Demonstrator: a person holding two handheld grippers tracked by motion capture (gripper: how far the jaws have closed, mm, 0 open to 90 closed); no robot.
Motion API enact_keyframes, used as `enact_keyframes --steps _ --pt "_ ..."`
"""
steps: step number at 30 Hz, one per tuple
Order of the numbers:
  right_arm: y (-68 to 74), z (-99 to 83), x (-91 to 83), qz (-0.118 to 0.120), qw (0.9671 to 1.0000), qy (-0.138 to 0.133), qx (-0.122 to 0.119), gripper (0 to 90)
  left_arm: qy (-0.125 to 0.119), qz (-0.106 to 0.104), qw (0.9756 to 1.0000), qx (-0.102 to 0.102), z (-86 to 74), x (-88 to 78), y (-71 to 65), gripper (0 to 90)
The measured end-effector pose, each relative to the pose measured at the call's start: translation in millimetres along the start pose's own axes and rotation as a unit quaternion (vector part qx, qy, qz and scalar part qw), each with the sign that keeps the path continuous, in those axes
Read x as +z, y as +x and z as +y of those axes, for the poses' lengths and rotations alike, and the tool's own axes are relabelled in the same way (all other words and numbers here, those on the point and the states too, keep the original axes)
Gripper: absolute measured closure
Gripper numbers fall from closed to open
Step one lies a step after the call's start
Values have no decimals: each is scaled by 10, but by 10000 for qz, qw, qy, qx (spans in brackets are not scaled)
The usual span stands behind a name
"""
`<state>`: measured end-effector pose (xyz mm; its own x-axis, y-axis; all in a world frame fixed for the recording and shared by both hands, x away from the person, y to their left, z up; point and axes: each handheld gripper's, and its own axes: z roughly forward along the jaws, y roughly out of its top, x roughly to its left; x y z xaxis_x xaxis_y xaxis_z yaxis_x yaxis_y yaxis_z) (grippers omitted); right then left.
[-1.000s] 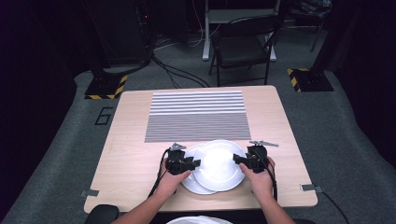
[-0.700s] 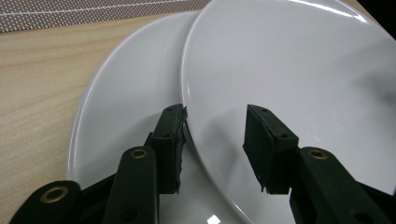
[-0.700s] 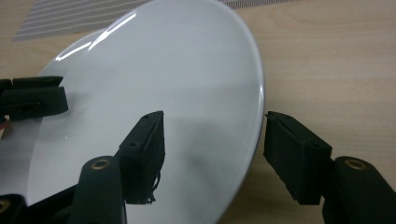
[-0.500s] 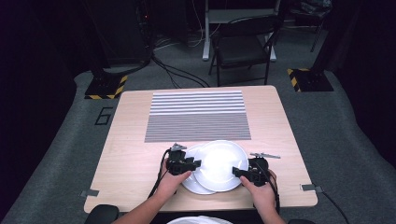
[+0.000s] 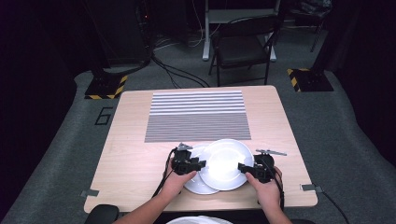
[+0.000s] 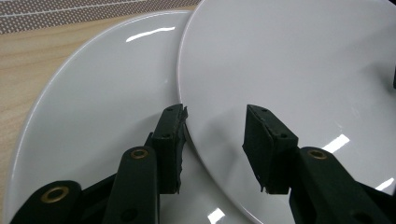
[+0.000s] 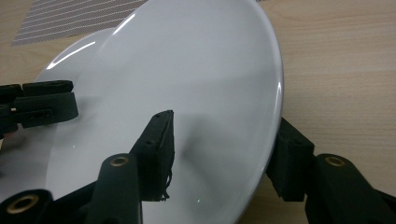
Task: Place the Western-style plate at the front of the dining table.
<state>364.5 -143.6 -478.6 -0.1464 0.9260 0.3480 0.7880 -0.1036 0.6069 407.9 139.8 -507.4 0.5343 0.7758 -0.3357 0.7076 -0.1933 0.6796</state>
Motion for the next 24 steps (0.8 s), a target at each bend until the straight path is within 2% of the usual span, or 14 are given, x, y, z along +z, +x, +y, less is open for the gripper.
enact_keyframes --steps 7,12,18,24 --pt "-67 -17 -34 -95 9999 -60 50 530 32 18 10000 24 27 44 -46 576" --pt "-76 -22 -43 -153 9999 -80 1 552 22 9 10000 19 33 54 -58 577" --pt "-139 -57 -20 -92 9997 -27 237 536 23 -29 10000 27 30 62 -65 578" --pt "-181 -93 7 -5 9994 -31 358 526 -25 27 10000 22 26 21 -88 564"
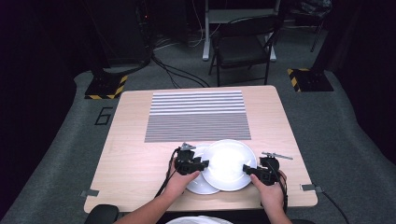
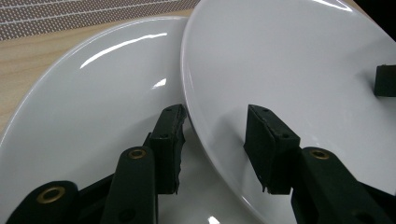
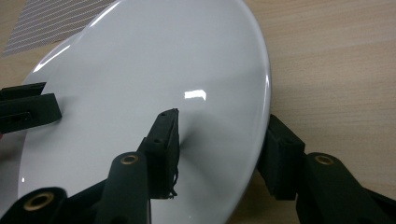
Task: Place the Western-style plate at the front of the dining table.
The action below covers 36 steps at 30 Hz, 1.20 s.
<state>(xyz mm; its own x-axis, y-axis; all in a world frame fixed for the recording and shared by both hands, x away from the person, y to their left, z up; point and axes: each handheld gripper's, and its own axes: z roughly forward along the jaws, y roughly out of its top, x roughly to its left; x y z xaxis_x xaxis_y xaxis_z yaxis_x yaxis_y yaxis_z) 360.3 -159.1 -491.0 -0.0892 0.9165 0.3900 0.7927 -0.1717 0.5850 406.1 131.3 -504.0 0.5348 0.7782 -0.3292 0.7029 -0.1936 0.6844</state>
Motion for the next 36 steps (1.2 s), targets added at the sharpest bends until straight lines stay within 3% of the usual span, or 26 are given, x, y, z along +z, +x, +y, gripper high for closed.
enact_keyframes --steps 3,17,24,28,36 --pt "-4 -21 6 -6 9999 15 113 518 -61 31 10000 23 -19 -30 -25 554" --pt "54 -113 18 -283 9994 -207 -49 467 -174 77 9998 -24 -97 -68 -106 511" --pt "102 -152 15 -405 9987 -257 -189 431 -205 103 9997 -7 -124 -78 -149 511" --pt "157 -190 23 -459 9980 -256 -365 386 -194 220 9995 94 -139 -82 -202 489" --pt "202 -210 23 -522 9973 -254 -444 358 -196 299 9993 65 -146 -76 -212 476"
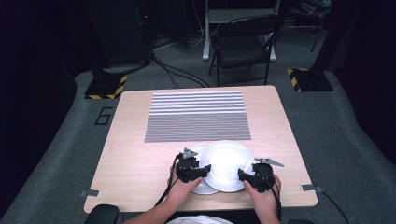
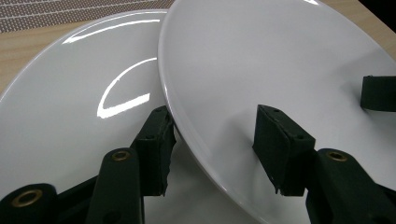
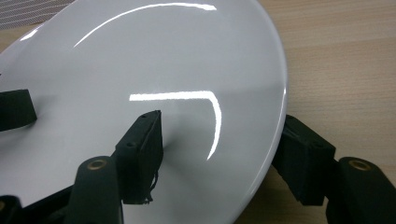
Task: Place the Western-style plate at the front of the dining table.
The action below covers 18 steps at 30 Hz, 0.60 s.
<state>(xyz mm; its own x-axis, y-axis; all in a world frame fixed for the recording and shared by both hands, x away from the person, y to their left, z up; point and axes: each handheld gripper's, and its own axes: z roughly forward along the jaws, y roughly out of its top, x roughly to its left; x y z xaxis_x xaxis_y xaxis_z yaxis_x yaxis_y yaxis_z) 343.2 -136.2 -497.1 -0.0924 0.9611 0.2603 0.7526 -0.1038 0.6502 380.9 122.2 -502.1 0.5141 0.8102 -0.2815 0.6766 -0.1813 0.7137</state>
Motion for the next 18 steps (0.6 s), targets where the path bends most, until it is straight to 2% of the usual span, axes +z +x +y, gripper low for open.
enact_keyframes --steps 1,5,8,18 --pt "6 12 -5 -23 10000 49 1 361 0 21 10000 65 1 -2 1 476" --pt "6 -2 -48 -82 9999 100 -40 386 -25 -20 10000 11 4 -9 0 491" --pt "6 -45 -89 -121 9999 120 -23 421 -63 -11 10000 53 8 -18 -6 500" --pt "43 -109 -123 -220 9997 -6 121 449 -45 54 10000 21 -1 -24 -19 500"
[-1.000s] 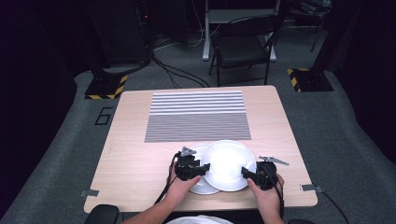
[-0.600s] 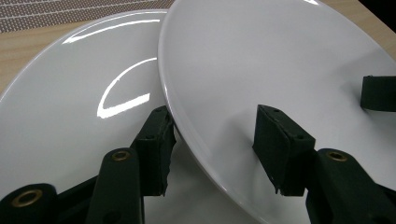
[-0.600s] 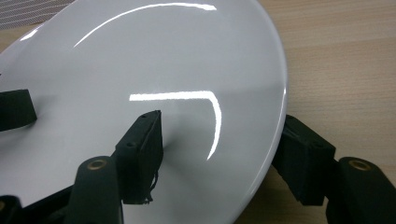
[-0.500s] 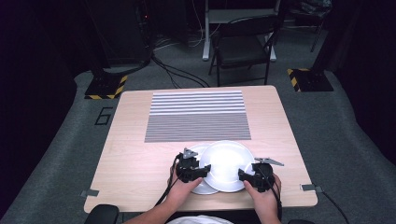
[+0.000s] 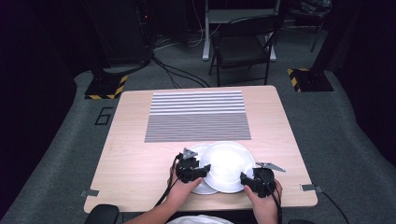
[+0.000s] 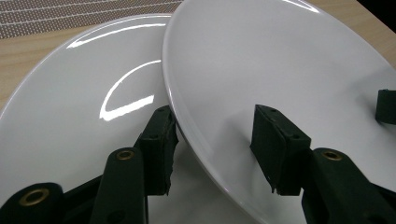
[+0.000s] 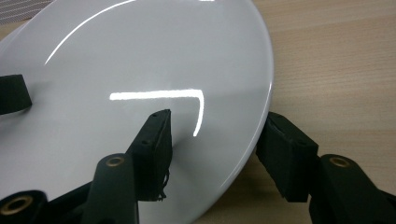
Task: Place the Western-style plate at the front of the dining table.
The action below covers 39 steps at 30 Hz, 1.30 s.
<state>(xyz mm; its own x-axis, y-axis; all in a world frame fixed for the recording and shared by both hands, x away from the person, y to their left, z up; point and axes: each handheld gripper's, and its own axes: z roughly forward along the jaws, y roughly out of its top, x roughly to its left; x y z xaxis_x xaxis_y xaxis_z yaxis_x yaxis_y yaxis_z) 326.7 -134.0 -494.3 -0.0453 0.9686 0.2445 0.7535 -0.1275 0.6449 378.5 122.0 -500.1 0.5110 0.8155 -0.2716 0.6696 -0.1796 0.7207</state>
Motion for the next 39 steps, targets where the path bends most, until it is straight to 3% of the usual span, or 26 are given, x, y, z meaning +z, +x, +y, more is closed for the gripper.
enact_keyframes --steps 4,14,26,39 --pt "20 -11 6 -46 9999 -52 105 449 30 0 10000 -71 3 -5 3 500" --pt "76 1 20 -18 10000 21 90 454 87 62 9998 -150 22 -33 55 507" --pt "94 86 7 81 9999 61 137 453 1 41 9998 -181 88 -79 78 509" --pt "181 187 30 210 9998 -62 8 454 -137 105 9995 -259 170 -148 178 512"
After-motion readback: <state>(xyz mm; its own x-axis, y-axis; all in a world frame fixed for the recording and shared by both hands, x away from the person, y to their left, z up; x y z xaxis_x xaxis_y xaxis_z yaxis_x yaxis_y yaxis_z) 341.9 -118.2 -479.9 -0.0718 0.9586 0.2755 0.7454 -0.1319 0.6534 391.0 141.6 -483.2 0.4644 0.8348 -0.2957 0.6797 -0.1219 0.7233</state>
